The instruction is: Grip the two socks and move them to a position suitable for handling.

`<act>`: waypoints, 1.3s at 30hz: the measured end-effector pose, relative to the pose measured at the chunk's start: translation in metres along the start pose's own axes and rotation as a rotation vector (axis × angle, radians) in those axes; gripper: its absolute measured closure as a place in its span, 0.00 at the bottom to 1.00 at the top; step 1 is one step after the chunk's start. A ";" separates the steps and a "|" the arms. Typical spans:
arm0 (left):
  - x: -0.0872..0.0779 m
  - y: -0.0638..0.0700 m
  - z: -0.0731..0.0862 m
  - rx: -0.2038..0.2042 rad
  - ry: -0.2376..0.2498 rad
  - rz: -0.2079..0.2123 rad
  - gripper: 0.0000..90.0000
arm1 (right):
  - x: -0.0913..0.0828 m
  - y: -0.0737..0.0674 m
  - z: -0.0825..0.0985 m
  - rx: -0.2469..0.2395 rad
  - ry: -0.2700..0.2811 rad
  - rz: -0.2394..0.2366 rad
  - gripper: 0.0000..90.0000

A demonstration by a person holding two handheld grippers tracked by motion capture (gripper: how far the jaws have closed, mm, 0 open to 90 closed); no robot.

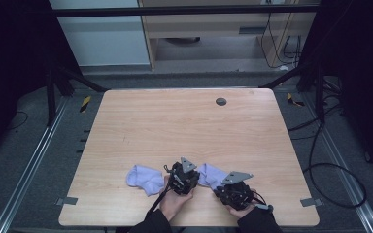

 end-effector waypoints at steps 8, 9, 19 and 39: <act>0.000 -0.001 0.000 -0.001 0.003 0.016 0.97 | -0.010 0.002 -0.005 0.020 0.053 -0.019 0.98; 0.001 -0.001 0.000 0.001 0.003 0.016 0.97 | -0.013 0.003 -0.006 0.019 0.079 -0.017 0.98; 0.001 -0.002 0.000 0.006 0.008 0.019 0.97 | -0.039 0.021 -0.011 0.104 0.241 0.064 0.98; 0.008 0.001 -0.009 0.020 0.007 0.002 0.97 | -0.041 0.065 -0.004 0.218 0.177 0.332 0.98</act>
Point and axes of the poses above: each handheld gripper's, and its own axes: x roughly forward along the jaws, z roughly out of its underside, y roughly to its right, the point moved 1 cm from there along x, roughly forward along the jaws, and after that the axes turned 2 degrees about -z, right-handed, at the moved point
